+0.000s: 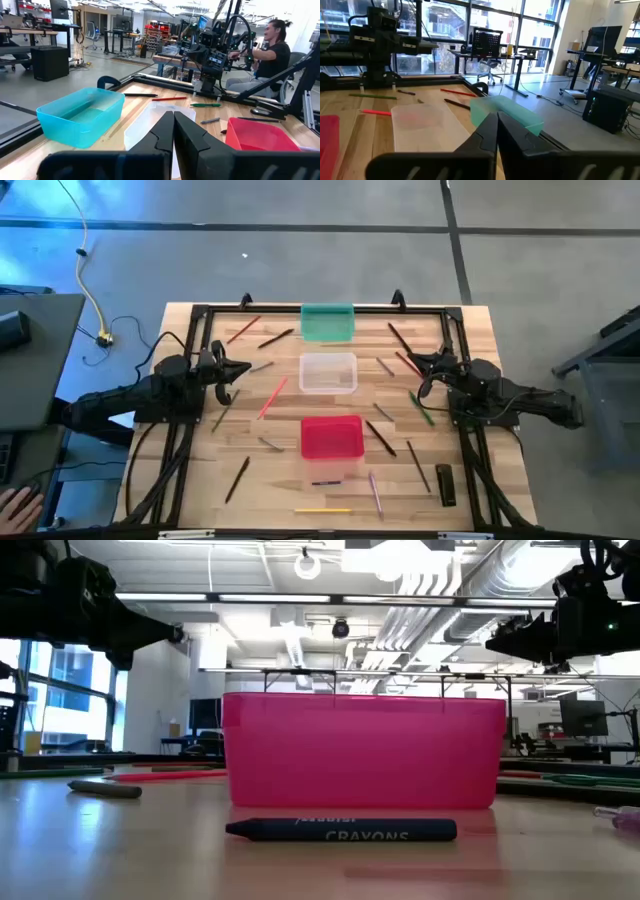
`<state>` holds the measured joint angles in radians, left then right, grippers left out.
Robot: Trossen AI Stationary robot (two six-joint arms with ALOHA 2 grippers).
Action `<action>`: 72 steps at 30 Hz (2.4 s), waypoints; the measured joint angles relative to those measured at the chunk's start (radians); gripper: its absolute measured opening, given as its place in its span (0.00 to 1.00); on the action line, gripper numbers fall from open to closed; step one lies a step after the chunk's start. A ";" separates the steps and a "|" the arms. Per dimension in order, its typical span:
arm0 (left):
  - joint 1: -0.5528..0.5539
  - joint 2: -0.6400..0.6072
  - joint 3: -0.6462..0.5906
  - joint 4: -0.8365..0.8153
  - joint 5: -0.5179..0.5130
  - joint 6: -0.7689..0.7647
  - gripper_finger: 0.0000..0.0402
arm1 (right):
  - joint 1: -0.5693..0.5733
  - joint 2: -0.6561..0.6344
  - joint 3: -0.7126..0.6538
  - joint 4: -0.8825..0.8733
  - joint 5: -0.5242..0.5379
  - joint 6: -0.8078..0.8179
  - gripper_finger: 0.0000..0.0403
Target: Sort crayons/erasers/pens/pencils in bins
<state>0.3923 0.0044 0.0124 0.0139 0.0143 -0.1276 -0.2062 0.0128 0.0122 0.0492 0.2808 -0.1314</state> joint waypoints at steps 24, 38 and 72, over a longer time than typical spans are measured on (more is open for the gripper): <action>0.000 0.000 0.000 0.000 0.000 0.000 0.00 | 0.000 0.000 0.000 0.000 0.000 0.000 0.00; 0.000 0.000 0.000 0.000 0.000 0.000 0.00 | 0.000 0.000 0.000 0.000 0.000 0.000 0.00; 0.000 0.000 0.000 0.000 0.000 0.000 0.00 | -0.003 0.000 0.000 0.018 0.000 0.301 0.00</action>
<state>0.3921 0.0044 0.0124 0.0136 0.0143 -0.1276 -0.2092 0.0128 0.0120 0.0676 0.2810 0.1696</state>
